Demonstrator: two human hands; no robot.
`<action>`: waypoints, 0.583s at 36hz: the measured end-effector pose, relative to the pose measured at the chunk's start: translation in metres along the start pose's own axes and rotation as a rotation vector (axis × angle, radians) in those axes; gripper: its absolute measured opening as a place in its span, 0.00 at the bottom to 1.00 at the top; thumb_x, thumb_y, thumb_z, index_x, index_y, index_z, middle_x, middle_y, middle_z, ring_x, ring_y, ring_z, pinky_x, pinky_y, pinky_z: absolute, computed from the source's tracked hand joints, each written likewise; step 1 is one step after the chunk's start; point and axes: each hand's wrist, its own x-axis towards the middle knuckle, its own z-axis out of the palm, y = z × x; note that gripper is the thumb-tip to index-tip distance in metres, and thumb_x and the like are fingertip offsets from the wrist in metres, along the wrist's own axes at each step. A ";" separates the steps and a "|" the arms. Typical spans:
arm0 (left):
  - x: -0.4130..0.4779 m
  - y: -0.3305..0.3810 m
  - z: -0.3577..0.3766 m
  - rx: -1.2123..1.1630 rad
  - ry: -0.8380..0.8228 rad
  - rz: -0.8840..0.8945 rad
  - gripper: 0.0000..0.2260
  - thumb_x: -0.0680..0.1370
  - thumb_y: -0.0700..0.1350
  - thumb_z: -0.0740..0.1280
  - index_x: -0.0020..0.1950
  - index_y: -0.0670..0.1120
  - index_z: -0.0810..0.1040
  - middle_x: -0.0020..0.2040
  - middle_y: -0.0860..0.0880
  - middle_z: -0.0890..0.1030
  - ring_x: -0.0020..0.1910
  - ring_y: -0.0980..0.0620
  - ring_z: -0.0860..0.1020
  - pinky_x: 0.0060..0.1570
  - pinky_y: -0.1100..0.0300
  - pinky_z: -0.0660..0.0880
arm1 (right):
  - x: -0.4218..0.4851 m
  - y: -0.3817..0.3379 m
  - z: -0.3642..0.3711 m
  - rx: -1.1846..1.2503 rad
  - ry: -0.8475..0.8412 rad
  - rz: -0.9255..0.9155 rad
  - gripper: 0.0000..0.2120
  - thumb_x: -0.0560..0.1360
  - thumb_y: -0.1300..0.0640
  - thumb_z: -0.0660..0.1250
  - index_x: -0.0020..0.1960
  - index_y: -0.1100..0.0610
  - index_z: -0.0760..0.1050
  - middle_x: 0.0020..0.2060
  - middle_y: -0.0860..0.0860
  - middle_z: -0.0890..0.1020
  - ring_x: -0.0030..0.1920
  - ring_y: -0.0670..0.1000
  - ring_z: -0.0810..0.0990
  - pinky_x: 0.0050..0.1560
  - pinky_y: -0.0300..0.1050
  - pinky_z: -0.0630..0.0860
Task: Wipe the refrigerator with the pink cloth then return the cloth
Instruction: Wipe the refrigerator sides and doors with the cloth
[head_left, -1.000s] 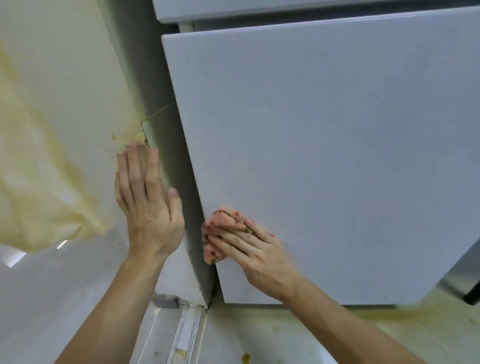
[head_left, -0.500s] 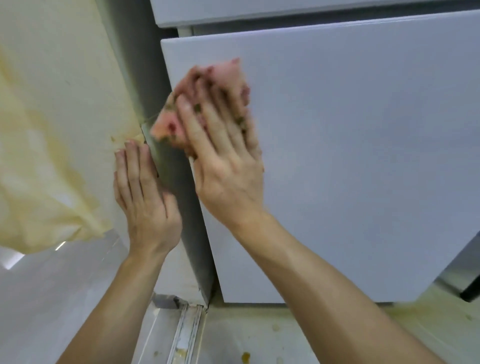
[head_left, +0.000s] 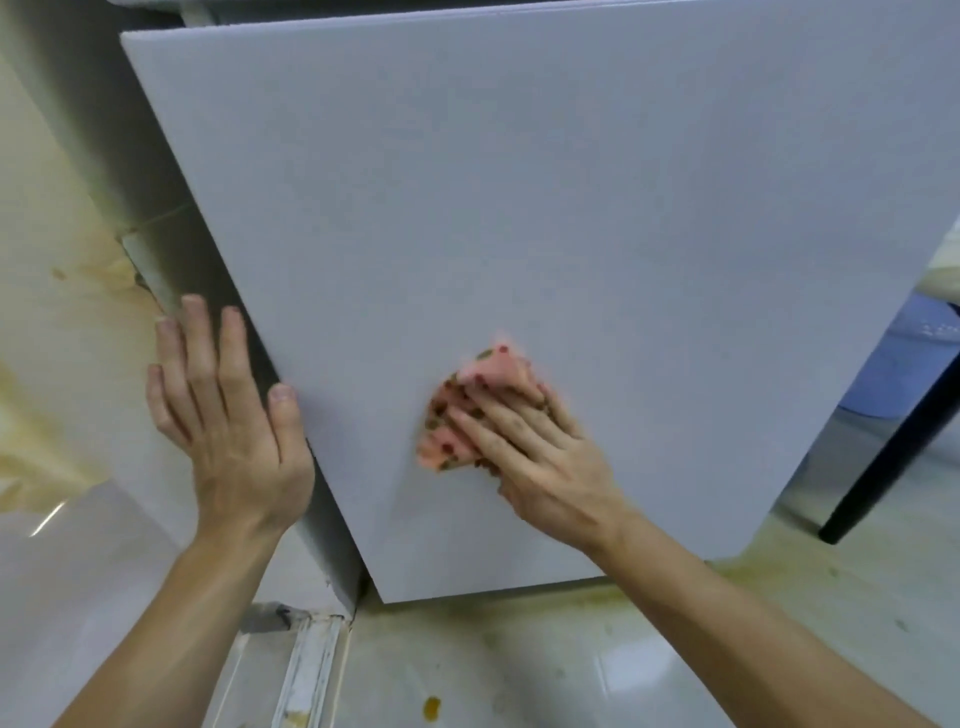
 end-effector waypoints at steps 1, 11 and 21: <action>0.000 0.001 0.001 0.000 -0.003 0.004 0.30 0.82 0.42 0.58 0.84 0.40 0.55 0.85 0.41 0.53 0.85 0.41 0.49 0.81 0.41 0.43 | 0.011 0.010 -0.009 -0.004 0.077 0.076 0.29 0.79 0.63 0.63 0.80 0.56 0.66 0.80 0.55 0.65 0.83 0.53 0.58 0.83 0.55 0.54; 0.000 0.006 0.001 -0.002 0.004 -0.024 0.29 0.82 0.42 0.56 0.84 0.41 0.56 0.85 0.45 0.53 0.85 0.49 0.47 0.81 0.41 0.44 | 0.126 -0.009 -0.036 0.186 0.500 0.690 0.38 0.69 0.68 0.62 0.80 0.68 0.62 0.80 0.69 0.58 0.83 0.67 0.53 0.83 0.65 0.47; -0.009 0.026 -0.001 -0.023 -0.029 -0.039 0.33 0.82 0.39 0.59 0.85 0.39 0.49 0.85 0.40 0.50 0.85 0.44 0.48 0.82 0.38 0.49 | -0.029 -0.040 0.035 0.060 -0.142 -0.116 0.32 0.77 0.64 0.67 0.80 0.53 0.68 0.77 0.50 0.74 0.79 0.48 0.68 0.84 0.50 0.51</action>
